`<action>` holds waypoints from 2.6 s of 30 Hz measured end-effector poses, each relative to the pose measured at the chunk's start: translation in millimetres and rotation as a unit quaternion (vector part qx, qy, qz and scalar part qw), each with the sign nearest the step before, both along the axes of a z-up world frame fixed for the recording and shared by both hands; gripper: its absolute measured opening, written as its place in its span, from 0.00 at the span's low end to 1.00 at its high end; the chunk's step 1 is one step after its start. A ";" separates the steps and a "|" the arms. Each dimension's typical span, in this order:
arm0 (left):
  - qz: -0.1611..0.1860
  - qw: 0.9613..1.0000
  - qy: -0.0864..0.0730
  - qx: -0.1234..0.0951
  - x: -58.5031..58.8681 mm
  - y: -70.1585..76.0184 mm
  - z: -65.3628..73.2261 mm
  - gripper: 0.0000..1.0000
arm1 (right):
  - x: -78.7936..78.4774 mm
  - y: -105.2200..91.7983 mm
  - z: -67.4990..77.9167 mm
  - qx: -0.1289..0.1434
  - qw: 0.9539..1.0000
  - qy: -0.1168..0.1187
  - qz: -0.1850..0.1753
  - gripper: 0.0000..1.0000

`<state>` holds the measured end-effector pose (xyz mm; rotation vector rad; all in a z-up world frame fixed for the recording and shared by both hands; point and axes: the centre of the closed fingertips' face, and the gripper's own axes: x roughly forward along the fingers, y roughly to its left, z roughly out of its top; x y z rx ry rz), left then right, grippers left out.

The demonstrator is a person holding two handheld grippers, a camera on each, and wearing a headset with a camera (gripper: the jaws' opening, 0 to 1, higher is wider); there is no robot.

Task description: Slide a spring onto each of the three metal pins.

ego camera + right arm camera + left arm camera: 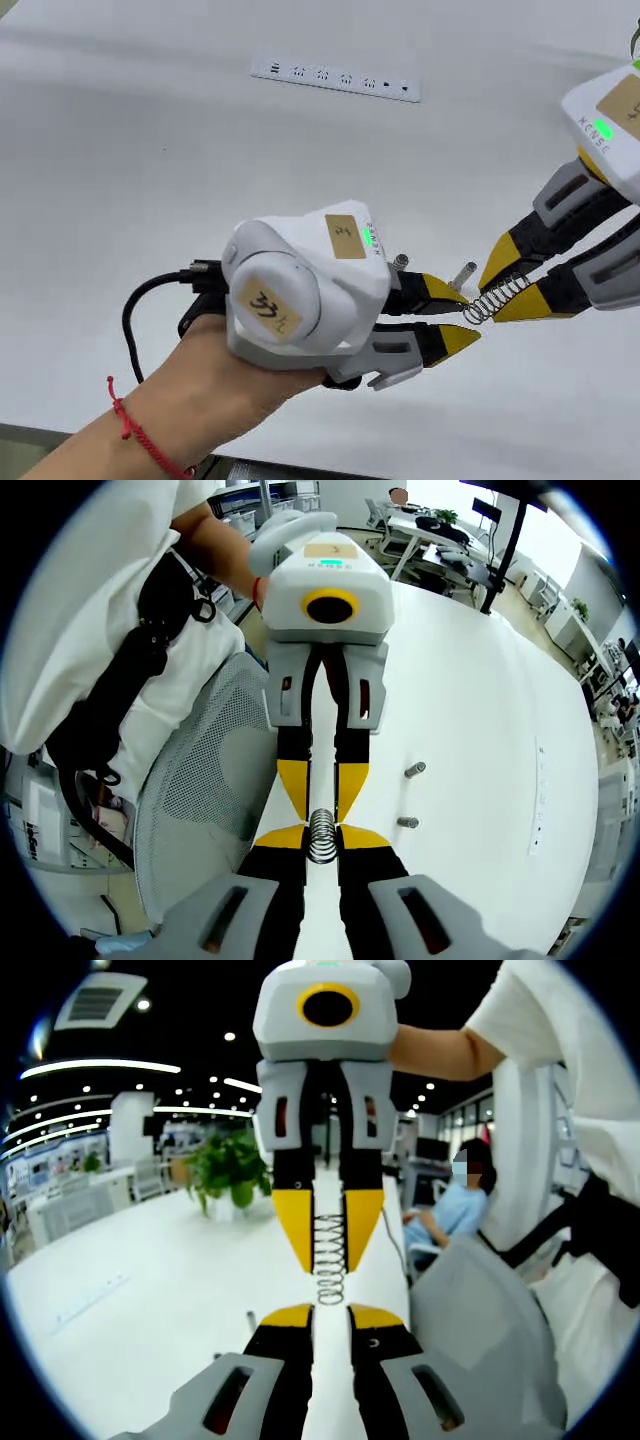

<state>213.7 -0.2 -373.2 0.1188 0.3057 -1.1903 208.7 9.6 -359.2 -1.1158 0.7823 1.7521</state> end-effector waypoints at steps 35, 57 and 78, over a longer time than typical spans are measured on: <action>0.082 0.994 -0.029 0.058 22.6 86.7 -23.0 0.56 | 54.3 -25.7 -14.6 -0.003 0.994 -0.017 -0.107 0.12; 0.126 0.989 -0.013 0.079 38.1 133.6 -48.7 1.00 | 110.8 -43.7 -61.4 -0.026 0.984 -0.045 -0.171 0.12; 0.130 0.990 0.017 0.051 40.8 140.3 -55.5 1.00 | 129.1 -48.2 -109.0 -0.056 0.979 -0.029 -0.194 0.12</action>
